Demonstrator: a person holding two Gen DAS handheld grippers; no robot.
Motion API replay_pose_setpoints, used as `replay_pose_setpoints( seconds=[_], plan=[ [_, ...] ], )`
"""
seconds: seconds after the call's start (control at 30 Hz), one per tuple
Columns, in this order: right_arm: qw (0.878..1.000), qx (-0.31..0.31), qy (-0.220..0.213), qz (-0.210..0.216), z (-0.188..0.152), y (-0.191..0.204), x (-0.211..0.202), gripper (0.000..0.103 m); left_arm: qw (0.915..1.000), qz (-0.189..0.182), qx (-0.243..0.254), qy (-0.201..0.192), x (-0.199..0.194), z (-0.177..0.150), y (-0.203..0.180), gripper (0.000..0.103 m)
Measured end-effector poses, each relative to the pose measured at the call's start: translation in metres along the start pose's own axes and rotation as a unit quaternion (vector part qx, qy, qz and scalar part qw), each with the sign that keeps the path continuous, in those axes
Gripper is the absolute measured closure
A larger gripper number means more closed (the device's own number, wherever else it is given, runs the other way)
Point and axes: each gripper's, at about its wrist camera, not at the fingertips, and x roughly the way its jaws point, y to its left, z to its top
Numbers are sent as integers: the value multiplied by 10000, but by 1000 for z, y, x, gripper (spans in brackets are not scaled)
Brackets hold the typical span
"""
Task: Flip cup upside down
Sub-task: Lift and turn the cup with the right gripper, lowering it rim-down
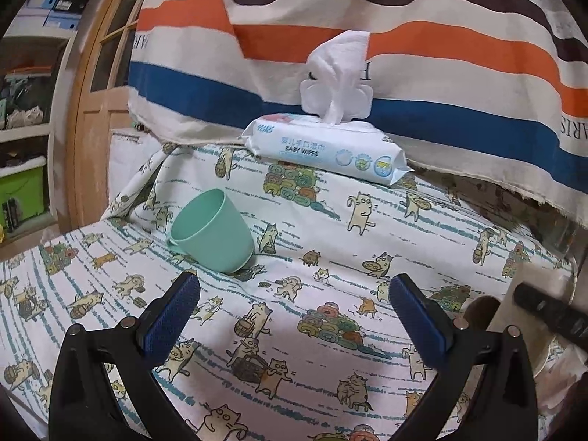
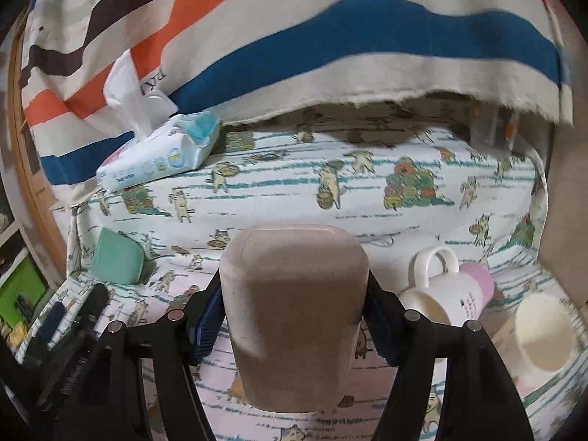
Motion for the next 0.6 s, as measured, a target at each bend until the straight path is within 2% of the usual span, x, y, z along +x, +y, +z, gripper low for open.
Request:
replay_pose_setpoints(
  seconds=[0.1,0.17,0.2,0.27,0.5,0.6],
  plan=[
    [10000,-8,94,32,-14,-5,13,34,9999,-29,141,-80,-3,0,-6,1],
    [9980,-31,539,339,-22,-6,27,34,9997,-34,239,-96,-4,0,-10,1],
    [9971,-69,620,436,-25,-6,29,34,9996,-39,277,-101,-4,0,-11,1],
    [9976,-212,541,385,-28,-3,25,33,9994,-60,324,-101,-4,-1,-13,1],
    [9962,-754,210,382,-30,5,4,18,9992,-113,359,-90,-3,-1,-15,1],
    [9958,-837,9,363,-30,4,-9,17,9987,-208,441,-123,-5,-1,-18,1]
  ],
)
